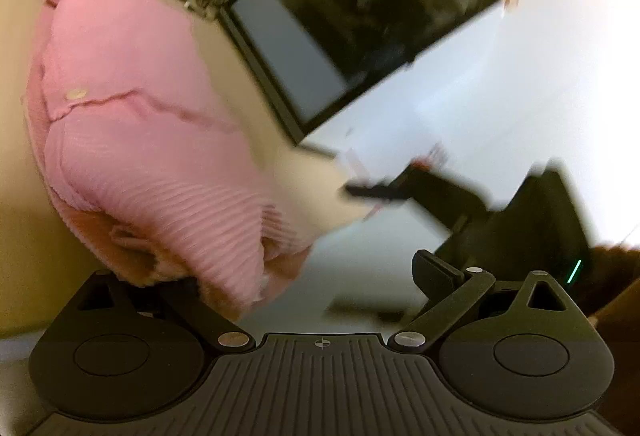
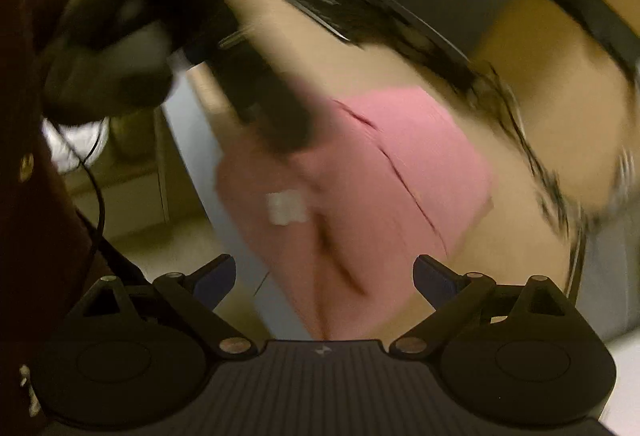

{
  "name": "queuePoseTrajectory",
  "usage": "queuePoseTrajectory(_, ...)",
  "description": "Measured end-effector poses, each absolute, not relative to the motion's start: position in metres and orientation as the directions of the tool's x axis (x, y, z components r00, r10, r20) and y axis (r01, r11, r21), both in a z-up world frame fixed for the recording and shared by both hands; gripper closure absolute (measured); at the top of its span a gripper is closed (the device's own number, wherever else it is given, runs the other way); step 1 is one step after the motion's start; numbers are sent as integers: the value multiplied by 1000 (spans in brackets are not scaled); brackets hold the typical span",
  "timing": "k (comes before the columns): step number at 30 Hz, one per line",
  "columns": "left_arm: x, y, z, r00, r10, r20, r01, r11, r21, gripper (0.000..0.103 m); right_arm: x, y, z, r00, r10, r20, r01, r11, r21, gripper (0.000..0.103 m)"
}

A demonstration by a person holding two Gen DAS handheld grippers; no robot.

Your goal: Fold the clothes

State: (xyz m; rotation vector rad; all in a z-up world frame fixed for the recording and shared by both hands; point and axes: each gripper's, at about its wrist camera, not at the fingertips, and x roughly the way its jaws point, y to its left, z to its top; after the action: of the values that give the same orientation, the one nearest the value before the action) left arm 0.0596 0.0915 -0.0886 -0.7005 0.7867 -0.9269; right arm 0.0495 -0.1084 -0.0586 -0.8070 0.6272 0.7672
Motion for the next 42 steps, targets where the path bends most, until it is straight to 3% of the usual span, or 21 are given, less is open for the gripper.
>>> queuePoseTrajectory(5, 74, 80, -67, 422, -879, -220, 414, 403, -816, 3, 67, -86, -80, 617, 359, -700, -781, 390, -488, 8)
queuePoseTrajectory(7, 76, 82, -57, 437, -871, -225, 419, 419, -805, 2, 86, -87, -72, 590, 363, -722, -785, 468, -407, 30)
queuePoseTrajectory(8, 76, 83, -51, 443, -863, -240, 426, 439, -791, 2, 99, -90, -64, 563, 367, -741, -782, 527, -333, 53)
queuePoseTrajectory(9, 75, 83, -46, 450, -856, -255, 433, 459, -776, 2, 115, -97, -56, 526, 376, -763, -769, 593, -237, 62)
queuePoseTrajectory(11, 69, 90, -34, 472, -829, -301, 464, 524, -714, 1, 140, -111, -42, 473, 414, -778, -723, 686, -75, 64)
queuePoseTrajectory(15, 47, 111, -14, 578, -689, -438, 487, 721, -492, 0, 167, -132, -31, 400, 467, -789, -662, 742, 104, 66)
queuePoseTrajectory(20, 41, 102, -9, 686, -479, -549, 490, 861, -138, 0, 181, -144, -31, 331, 504, -797, -623, 752, 217, 70)
queuePoseTrajectory(29, 73, 29, -42, 721, -425, -548, 619, 750, 233, 0, 169, -119, -17, 285, 429, -857, -789, 613, 44, 82)
queuePoseTrajectory(32, 86, 34, -43, 700, -465, -542, 640, 745, 187, 0, 174, -109, 0, 269, 417, -868, -841, 541, 0, 84)
queuePoseTrajectory(38, 115, 65, -46, 617, -618, -488, 652, 748, -122, 0, 188, -89, 36, 236, 396, -888, -921, 382, -74, 85)
queuePoseTrajectory(42, 137, 83, -50, 561, -695, -449, 629, 711, -315, 0, 234, -72, 31, 257, 381, -888, -920, 378, -103, 85)
